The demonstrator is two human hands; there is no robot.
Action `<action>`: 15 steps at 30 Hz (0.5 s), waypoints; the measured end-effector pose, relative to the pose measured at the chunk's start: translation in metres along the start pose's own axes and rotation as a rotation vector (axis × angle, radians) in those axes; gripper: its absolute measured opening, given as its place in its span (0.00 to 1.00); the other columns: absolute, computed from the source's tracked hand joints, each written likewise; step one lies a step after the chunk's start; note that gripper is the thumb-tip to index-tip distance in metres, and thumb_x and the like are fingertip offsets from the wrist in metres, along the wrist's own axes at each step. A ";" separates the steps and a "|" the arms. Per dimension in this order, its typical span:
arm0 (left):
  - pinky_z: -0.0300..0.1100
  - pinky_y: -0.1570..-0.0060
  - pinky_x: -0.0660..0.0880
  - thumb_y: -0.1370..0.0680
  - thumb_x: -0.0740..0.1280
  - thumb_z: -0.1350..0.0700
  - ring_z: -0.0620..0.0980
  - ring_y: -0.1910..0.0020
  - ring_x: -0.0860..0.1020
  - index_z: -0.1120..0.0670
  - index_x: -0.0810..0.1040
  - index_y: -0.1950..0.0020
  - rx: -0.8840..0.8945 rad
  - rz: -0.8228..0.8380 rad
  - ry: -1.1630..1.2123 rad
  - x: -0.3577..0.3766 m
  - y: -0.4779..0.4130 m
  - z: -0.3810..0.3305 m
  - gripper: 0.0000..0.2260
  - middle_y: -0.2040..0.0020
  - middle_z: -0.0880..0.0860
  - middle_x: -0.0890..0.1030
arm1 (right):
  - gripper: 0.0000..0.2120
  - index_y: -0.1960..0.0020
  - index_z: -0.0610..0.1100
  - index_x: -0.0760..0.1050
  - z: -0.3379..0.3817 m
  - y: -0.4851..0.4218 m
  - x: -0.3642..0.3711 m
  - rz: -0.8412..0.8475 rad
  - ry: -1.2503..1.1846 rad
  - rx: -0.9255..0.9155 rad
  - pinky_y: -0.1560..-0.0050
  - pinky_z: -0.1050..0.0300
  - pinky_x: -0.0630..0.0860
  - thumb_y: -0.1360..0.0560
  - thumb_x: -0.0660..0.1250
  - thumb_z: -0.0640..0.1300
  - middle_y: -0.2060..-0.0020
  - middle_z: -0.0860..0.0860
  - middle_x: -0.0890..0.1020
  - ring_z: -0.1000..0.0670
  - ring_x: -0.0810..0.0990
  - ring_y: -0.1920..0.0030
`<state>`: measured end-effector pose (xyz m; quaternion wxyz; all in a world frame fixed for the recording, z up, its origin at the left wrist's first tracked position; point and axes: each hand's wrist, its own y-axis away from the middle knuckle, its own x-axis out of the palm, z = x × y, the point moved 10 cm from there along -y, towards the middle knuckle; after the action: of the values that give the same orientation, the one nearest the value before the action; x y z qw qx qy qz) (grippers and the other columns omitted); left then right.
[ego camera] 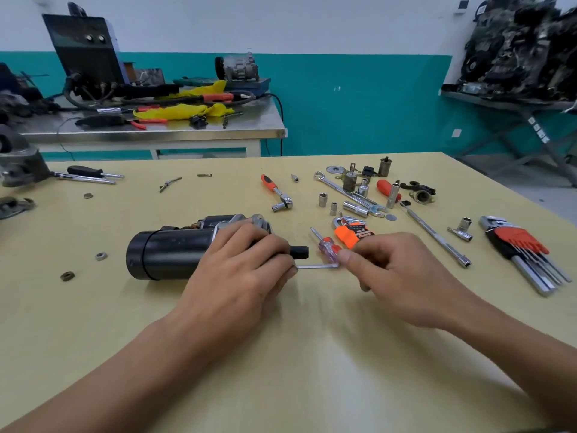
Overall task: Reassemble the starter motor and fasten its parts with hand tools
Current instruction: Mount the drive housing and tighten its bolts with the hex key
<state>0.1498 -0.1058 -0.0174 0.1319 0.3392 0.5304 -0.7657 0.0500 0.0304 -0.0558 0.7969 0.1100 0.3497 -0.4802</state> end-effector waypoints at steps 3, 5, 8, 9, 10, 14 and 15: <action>0.47 0.45 0.69 0.18 0.65 0.55 0.56 0.54 0.77 0.56 0.83 0.54 -0.011 0.007 -0.004 0.001 -0.001 0.000 0.10 0.52 0.50 0.83 | 0.11 0.54 0.52 0.83 0.027 0.010 -0.013 -0.079 0.211 -0.347 0.66 0.68 0.69 0.23 0.66 0.57 0.63 0.57 0.81 0.55 0.78 0.65; 0.47 0.45 0.69 0.18 0.65 0.55 0.57 0.54 0.77 0.56 0.83 0.54 -0.006 0.011 -0.005 0.002 -0.001 0.000 0.10 0.52 0.50 0.83 | 0.13 0.57 0.48 0.82 0.029 0.010 -0.004 -0.061 0.265 -0.395 0.67 0.65 0.70 0.21 0.64 0.54 0.66 0.54 0.81 0.53 0.77 0.65; 0.48 0.45 0.70 0.18 0.64 0.54 0.56 0.54 0.77 0.57 0.83 0.55 -0.008 0.020 -0.004 0.001 0.000 -0.001 0.12 0.52 0.50 0.83 | 0.20 0.66 0.45 0.77 0.024 0.004 0.017 0.022 0.022 -0.220 0.71 0.63 0.66 0.18 0.62 0.50 0.76 0.52 0.75 0.55 0.71 0.74; 0.49 0.45 0.70 0.18 0.63 0.54 0.56 0.54 0.77 0.57 0.83 0.55 -0.010 0.023 -0.006 0.001 -0.001 -0.001 0.12 0.52 0.50 0.83 | 0.21 0.68 0.45 0.76 0.013 0.001 0.026 0.072 -0.188 -0.047 0.72 0.62 0.66 0.18 0.62 0.49 0.78 0.52 0.73 0.54 0.69 0.76; 0.49 0.45 0.71 0.18 0.63 0.54 0.56 0.54 0.77 0.56 0.83 0.55 -0.010 0.024 -0.011 0.001 -0.001 -0.001 0.12 0.52 0.50 0.83 | 0.21 0.69 0.46 0.75 -0.001 0.000 0.040 0.142 -0.447 0.165 0.75 0.62 0.64 0.18 0.62 0.48 0.79 0.52 0.70 0.53 0.67 0.78; 0.48 0.45 0.70 0.18 0.64 0.54 0.56 0.54 0.77 0.56 0.83 0.55 -0.001 0.021 -0.016 0.000 -0.001 -0.001 0.11 0.52 0.51 0.83 | 0.17 0.64 0.44 0.79 -0.019 0.006 0.054 0.273 -0.748 0.488 0.79 0.63 0.64 0.18 0.63 0.46 0.77 0.50 0.72 0.53 0.68 0.79; 0.48 0.45 0.71 0.18 0.64 0.54 0.56 0.54 0.77 0.56 0.83 0.55 -0.007 0.016 -0.013 0.000 -0.001 -0.001 0.11 0.52 0.51 0.83 | 0.12 0.58 0.45 0.81 -0.017 0.000 0.039 0.236 -0.515 0.328 0.77 0.63 0.67 0.18 0.64 0.45 0.75 0.51 0.76 0.52 0.71 0.77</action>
<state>0.1497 -0.1049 -0.0168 0.1426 0.3382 0.5295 -0.7648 0.0543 0.0124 -0.0939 0.8811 0.1514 0.0395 -0.4463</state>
